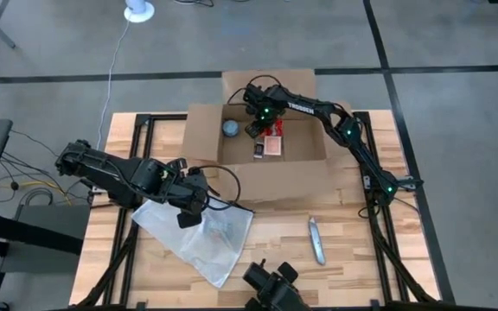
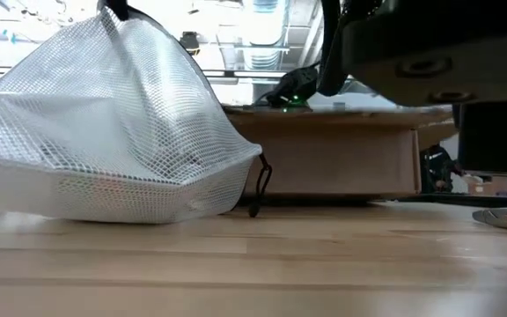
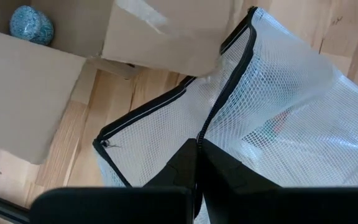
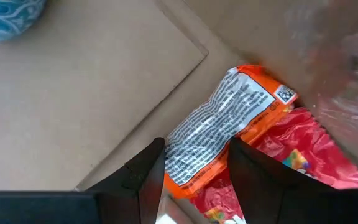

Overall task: Unpack boxes
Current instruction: Put the orange snack bar into the transparent zip bag

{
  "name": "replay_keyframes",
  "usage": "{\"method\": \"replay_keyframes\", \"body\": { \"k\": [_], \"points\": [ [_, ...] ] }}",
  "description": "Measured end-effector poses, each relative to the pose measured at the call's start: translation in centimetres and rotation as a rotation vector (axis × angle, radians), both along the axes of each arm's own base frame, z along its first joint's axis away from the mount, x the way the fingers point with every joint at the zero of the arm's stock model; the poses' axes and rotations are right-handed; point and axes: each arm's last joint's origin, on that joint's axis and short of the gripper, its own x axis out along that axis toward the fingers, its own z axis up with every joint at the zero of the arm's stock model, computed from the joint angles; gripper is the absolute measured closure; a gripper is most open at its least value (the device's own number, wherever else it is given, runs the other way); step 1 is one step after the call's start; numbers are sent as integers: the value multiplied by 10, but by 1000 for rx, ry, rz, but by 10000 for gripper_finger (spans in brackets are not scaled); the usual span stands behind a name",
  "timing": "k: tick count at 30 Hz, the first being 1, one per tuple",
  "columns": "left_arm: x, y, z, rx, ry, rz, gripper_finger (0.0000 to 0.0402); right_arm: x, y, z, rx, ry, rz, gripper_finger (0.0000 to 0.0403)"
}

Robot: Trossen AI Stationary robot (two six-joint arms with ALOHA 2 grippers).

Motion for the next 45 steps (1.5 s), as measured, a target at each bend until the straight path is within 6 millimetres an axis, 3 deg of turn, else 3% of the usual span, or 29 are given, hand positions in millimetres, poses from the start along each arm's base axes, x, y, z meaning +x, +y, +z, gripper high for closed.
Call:
{"method": "replay_keyframes", "body": {
  "k": [10, 13, 18, 23, 31, 34, 37, 40, 45],
  "points": [
    [1, 0, 0, -8, -12, 14, 402, -8, -5, -13, 167, -95, -19, 258],
    [1, 0, 0, -12, -16, 20, 402, -12, -7, -19, 231, -134, -27, 292],
    [1, 0, 0, -15, -18, 28, 402, -14, -9, -22, 256, -160, -9, 384],
    [1, 0, 0, -15, -18, 29, 402, -14, -8, -22, 249, -157, 18, 399],
    [1, 0, 0, -3, -8, -1, 402, -17, 1, 15, 171, -169, 99, 402],
    [1, 0, 0, 7, -1, -26, 402, -26, 19, 63, 143, -176, 187, 403],
    [1, 0, 0, 21, 9, -62, 402, -25, 52, 108, 130, -239, 319, 402],
    [2, -1, 1, 35, 10, -106, 402, -2, 99, 126, 139, -339, 475, 402],
    [3, -1, 1, 50, 9, -153, 402, 37, 168, 132, 111, -449, 650, 402]
  ]
}}
